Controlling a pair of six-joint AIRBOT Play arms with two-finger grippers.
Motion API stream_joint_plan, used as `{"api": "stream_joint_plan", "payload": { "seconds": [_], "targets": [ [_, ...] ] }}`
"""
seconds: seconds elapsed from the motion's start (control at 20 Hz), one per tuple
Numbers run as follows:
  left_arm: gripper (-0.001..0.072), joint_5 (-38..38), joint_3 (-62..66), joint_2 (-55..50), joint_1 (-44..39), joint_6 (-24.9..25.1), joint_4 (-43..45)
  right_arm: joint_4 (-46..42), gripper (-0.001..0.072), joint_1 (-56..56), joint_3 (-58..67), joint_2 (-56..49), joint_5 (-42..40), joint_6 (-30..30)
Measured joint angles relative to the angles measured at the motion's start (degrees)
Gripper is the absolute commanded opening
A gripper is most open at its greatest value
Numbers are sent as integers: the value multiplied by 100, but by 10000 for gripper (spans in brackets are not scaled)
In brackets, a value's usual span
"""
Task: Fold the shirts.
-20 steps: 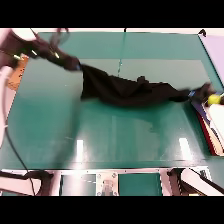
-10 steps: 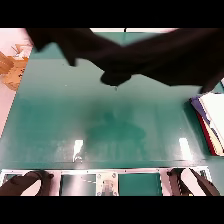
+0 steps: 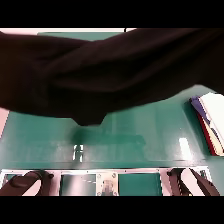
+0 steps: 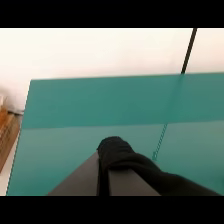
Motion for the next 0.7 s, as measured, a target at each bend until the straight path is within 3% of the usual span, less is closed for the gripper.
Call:
{"api": "stream_joint_plan", "payload": {
  "seconds": [0.15, 0.35, 0.55, 0.7],
  "targets": [
    [25, 232, -584, -9, 0, -4, 39, -2, 14, 0, -872, 37, 15, -271],
    [26, 1565, -1733, -415, 0, 195, -459, -15, 15, 70, -2789, -37, -643, -837],
    [26, 2776, -2559, -1864, 0, 675, -1436, -2, 15, 468, -4470, -885, -1762, -1679],
    [27, 3654, -2782, -3257, 0, 1038, -2247, 214, 16, 815, -4780, -2240, -2564, -2347]
  ]
}}
